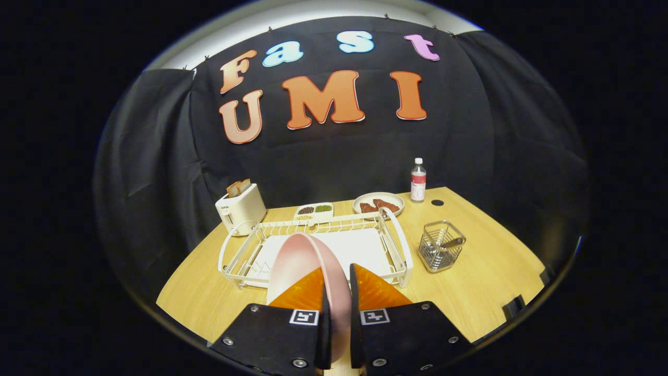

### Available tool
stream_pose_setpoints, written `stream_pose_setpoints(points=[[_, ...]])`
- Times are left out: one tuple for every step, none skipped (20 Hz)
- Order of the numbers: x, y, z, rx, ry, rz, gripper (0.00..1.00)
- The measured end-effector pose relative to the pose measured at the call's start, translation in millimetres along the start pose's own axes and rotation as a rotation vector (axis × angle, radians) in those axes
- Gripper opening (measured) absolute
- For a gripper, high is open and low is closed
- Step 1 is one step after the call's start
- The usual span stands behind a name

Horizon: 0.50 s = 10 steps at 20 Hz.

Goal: Take the plate from the dish rack, then take the spoon from the basket and place it into the plate.

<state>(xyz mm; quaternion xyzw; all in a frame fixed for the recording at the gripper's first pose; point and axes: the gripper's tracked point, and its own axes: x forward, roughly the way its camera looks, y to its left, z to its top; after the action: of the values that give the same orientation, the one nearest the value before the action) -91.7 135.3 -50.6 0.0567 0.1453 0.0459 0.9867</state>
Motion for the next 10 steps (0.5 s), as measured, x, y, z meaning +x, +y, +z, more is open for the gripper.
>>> stream_pose_setpoints(points=[[-2,-3,-10,0.017,0.008,0.004,0.14],[-4,-5,-21,0.032,0.019,0.010,0.15],[-5,-7,-33,0.054,0.032,0.016,0.15],[-5,-10,-42,0.074,0.043,0.025,0.15],[-6,-12,-50,0.091,0.053,0.030,0.15],[-5,-15,-58,0.106,0.059,0.032,0.14],[-3,-19,-65,0.119,0.067,0.034,0.14],[-1,-20,-72,0.137,0.075,0.039,0.14],[2,-21,-79,0.157,0.084,0.046,0.14],[4,-21,-85,0.176,0.094,0.053,0.14]])
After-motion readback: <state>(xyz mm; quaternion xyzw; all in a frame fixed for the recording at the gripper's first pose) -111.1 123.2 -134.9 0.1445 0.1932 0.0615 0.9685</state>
